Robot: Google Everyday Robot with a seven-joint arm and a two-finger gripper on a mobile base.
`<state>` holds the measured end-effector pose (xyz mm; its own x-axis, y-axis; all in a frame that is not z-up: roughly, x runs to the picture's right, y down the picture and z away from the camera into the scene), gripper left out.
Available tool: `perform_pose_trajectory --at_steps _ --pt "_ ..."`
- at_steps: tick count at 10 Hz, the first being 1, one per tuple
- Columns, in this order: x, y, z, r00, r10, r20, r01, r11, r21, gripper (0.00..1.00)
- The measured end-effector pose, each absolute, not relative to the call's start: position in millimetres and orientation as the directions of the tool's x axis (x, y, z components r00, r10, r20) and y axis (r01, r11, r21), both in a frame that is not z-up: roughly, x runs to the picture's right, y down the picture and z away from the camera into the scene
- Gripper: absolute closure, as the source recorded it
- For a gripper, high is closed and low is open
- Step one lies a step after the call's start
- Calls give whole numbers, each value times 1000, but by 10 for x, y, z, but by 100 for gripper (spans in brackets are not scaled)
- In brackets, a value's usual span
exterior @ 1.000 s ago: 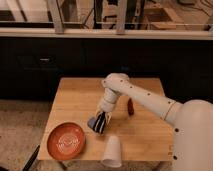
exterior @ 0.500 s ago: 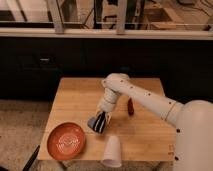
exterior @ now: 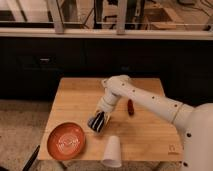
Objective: Place the eraser on the white sponge
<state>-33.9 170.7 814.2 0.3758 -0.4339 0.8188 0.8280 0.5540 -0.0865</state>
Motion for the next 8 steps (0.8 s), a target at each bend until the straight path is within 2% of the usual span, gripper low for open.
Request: perform_pose_trajectory --at_steps 6,7,8 --pt "-515 1674 8225 341 -470 814 829 559 -24 99" --pt "-549 1662 8235 354 -479 803 827 561 -30 95" --pt "-573 1662 8256 370 -483 794 827 561 -44 85"
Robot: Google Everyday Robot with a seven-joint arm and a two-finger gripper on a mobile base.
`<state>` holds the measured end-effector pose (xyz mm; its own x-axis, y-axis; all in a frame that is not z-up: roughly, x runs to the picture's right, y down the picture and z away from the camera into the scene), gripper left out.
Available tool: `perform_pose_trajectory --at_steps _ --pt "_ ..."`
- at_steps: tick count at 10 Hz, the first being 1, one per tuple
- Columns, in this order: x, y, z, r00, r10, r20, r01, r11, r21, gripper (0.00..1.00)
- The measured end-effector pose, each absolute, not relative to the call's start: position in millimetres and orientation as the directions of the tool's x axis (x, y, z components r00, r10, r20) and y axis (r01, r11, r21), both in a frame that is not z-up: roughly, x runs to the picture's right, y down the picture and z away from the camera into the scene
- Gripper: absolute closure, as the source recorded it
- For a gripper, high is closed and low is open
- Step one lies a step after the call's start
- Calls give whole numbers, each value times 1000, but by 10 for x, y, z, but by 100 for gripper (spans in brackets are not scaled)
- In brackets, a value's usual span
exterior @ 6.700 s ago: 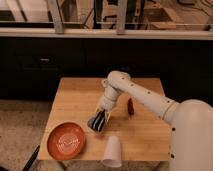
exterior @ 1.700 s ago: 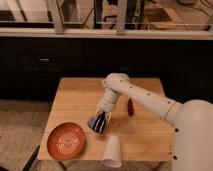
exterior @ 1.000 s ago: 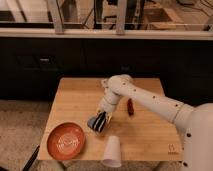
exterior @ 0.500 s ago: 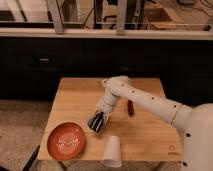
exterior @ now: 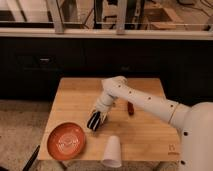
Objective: Place the eraser on the white sponge
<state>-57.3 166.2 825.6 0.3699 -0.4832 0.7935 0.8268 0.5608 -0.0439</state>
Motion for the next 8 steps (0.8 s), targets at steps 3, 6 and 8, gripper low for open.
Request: perform_pose_trajectory --at_steps 3,6,8 --pt "-597 1655 8278 389 -490 781 832 551 -68 56" --pt "-610 1662 8280 385 -492 781 841 536 -77 26" --pt "-616 1667 8284 375 -483 791 844 531 -76 20"
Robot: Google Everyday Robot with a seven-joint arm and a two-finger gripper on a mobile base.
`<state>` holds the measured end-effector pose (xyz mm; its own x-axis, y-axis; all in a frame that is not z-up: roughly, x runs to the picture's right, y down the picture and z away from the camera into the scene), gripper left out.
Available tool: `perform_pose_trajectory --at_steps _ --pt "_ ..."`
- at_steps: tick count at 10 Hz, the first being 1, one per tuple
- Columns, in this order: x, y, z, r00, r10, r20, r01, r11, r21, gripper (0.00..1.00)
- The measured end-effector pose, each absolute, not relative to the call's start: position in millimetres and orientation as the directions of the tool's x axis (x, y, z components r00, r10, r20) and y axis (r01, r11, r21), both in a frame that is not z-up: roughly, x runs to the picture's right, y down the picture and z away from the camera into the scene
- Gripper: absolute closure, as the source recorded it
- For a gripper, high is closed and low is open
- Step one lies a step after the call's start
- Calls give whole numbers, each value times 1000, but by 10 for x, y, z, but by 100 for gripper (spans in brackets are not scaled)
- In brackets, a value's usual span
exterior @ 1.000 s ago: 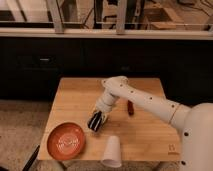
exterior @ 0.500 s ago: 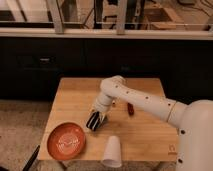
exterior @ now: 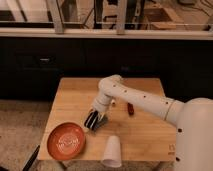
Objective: Place the eraser on the white sponge
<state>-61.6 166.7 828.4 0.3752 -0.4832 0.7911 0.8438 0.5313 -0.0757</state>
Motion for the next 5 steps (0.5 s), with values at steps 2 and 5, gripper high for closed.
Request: perform_pose_trajectory --at_steps 2,5 --pt "-605 1677 8296 359 -468 808 848 525 -73 20" --pt "-620 1669 8290 312 -473 824 868 494 -45 20"
